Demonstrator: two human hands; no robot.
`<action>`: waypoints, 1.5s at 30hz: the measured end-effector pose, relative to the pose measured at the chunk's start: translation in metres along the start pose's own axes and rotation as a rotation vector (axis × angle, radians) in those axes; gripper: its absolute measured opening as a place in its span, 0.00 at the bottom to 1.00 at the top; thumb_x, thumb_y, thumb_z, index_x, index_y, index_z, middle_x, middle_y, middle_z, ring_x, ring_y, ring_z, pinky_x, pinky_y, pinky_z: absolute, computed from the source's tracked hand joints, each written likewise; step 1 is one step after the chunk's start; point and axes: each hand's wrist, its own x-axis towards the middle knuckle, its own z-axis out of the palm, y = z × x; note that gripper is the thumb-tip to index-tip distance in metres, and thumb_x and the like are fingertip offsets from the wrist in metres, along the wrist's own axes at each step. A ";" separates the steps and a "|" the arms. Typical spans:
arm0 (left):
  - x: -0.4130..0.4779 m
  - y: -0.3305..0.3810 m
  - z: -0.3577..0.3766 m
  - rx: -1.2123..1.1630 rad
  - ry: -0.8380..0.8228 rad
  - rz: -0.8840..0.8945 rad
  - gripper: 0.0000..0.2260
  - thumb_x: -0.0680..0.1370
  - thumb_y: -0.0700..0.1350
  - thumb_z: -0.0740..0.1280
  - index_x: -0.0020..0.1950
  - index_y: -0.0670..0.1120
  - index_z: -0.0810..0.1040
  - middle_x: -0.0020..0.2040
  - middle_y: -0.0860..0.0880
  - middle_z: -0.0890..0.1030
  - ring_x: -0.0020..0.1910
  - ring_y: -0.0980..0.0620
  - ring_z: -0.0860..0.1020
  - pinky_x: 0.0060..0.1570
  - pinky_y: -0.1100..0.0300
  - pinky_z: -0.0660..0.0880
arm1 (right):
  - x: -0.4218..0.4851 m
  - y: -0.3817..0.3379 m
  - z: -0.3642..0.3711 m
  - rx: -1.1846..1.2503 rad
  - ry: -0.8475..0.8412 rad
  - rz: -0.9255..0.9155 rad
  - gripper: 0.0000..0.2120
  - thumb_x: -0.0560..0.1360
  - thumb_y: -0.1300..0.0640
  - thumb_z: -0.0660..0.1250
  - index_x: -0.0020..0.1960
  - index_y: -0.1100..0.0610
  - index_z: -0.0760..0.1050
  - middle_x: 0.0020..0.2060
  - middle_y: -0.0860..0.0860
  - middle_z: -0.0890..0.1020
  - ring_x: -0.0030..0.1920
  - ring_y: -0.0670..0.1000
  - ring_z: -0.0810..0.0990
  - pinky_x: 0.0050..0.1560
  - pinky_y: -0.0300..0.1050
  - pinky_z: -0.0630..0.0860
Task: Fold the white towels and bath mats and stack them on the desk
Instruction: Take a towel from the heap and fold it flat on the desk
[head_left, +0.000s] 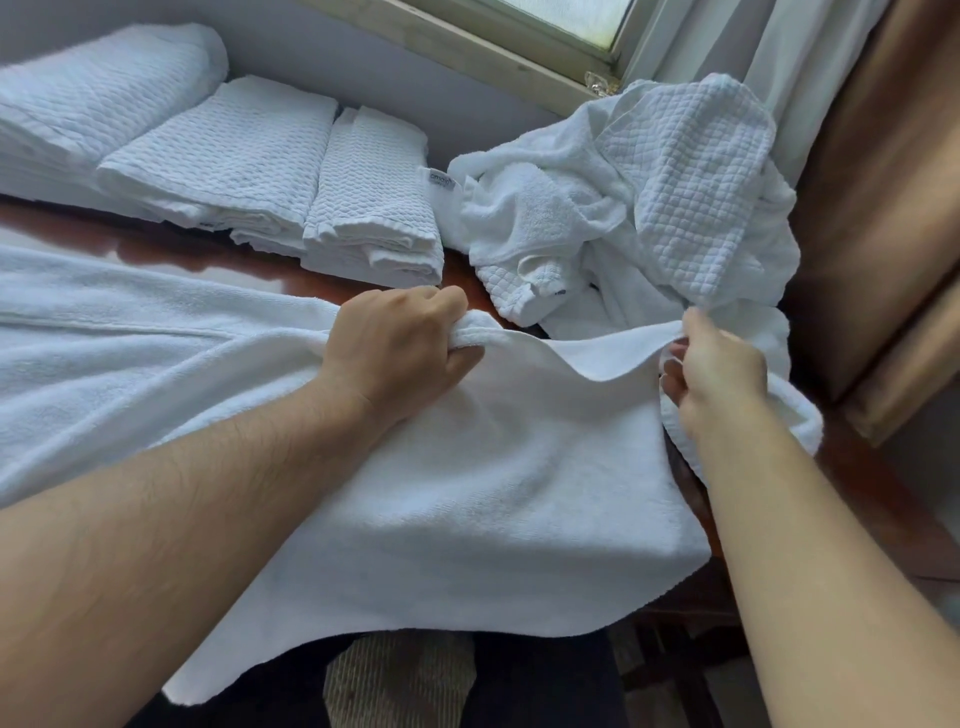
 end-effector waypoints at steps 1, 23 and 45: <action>0.000 0.001 0.000 0.001 0.000 0.003 0.15 0.73 0.56 0.57 0.36 0.45 0.70 0.31 0.47 0.76 0.28 0.40 0.72 0.31 0.57 0.58 | 0.000 0.005 -0.003 -0.048 -0.029 0.000 0.11 0.79 0.55 0.64 0.38 0.55 0.71 0.27 0.50 0.73 0.22 0.46 0.69 0.26 0.38 0.67; 0.001 -0.003 0.006 0.047 -0.086 0.004 0.10 0.75 0.53 0.60 0.39 0.49 0.65 0.34 0.47 0.77 0.35 0.41 0.75 0.39 0.55 0.60 | 0.010 0.014 -0.013 -0.179 -0.116 0.114 0.14 0.75 0.64 0.65 0.59 0.56 0.80 0.44 0.54 0.80 0.36 0.50 0.77 0.28 0.40 0.76; 0.001 -0.005 0.007 -0.003 -0.076 -0.010 0.14 0.73 0.55 0.54 0.39 0.46 0.70 0.34 0.47 0.77 0.36 0.42 0.74 0.39 0.54 0.61 | 0.038 0.013 -0.055 -0.618 -0.604 -0.180 0.08 0.77 0.60 0.71 0.52 0.64 0.83 0.47 0.59 0.86 0.50 0.58 0.83 0.58 0.50 0.77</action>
